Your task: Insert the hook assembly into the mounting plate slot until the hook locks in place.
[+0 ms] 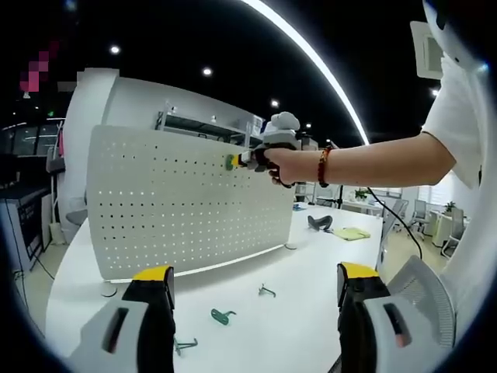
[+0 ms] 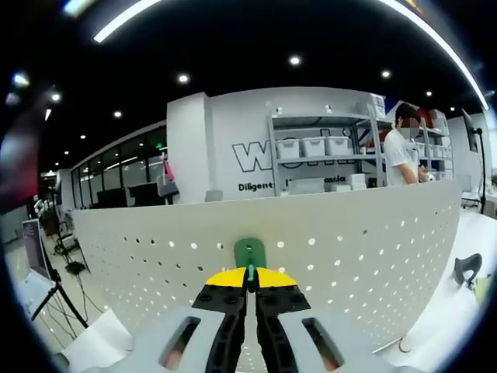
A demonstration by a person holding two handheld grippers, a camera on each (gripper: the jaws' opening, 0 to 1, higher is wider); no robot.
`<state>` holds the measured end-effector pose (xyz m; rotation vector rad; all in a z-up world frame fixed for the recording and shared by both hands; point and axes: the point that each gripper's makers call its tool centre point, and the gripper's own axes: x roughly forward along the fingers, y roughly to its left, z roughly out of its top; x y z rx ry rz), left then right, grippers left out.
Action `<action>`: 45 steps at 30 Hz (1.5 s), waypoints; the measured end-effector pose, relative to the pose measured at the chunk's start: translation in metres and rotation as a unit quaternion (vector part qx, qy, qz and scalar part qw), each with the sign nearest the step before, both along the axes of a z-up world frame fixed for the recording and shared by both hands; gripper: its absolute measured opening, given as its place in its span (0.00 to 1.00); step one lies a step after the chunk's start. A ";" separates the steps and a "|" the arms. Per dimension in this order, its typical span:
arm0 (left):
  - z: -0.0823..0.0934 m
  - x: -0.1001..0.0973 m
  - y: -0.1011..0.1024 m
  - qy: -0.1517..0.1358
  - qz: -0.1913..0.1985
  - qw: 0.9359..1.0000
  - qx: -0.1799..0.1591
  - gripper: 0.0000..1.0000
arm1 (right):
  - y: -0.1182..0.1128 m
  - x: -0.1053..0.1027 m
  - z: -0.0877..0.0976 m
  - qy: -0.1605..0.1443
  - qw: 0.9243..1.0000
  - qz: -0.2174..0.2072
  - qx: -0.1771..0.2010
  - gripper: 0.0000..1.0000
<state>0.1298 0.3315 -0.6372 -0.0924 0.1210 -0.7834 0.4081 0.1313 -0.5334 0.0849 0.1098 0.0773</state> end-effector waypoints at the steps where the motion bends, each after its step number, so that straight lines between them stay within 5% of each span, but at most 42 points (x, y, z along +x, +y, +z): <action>1: -0.001 0.000 0.001 0.001 0.001 1.000 0.000 0.88 | 0.000 0.000 0.000 0.000 1.000 0.000 -0.009 0.02; 7: -0.002 0.000 0.001 0.004 0.003 1.000 0.003 0.88 | 0.002 -0.001 -0.001 0.002 1.000 0.014 -0.024 0.02; 9: -0.003 0.000 0.001 0.005 0.003 1.000 0.003 0.88 | 0.001 0.001 0.007 -0.021 0.998 0.016 -0.052 0.03; 12: -0.003 0.000 -0.001 0.006 0.002 1.000 0.003 0.88 | 0.005 0.004 0.009 -0.016 0.999 0.029 -0.032 0.05; 21: -0.002 0.000 -0.003 0.005 0.001 1.000 0.007 0.88 | 0.006 0.003 0.005 -0.007 0.998 0.037 -0.052 0.10; 39: 0.000 -0.010 -0.008 0.011 0.000 1.000 0.023 0.86 | 0.000 -0.040 0.009 -0.022 0.997 0.048 -0.047 0.12; 45: -0.002 -0.013 -0.016 0.016 0.004 0.999 0.028 0.86 | -0.007 -0.055 -0.006 -0.010 0.997 0.058 -0.044 0.12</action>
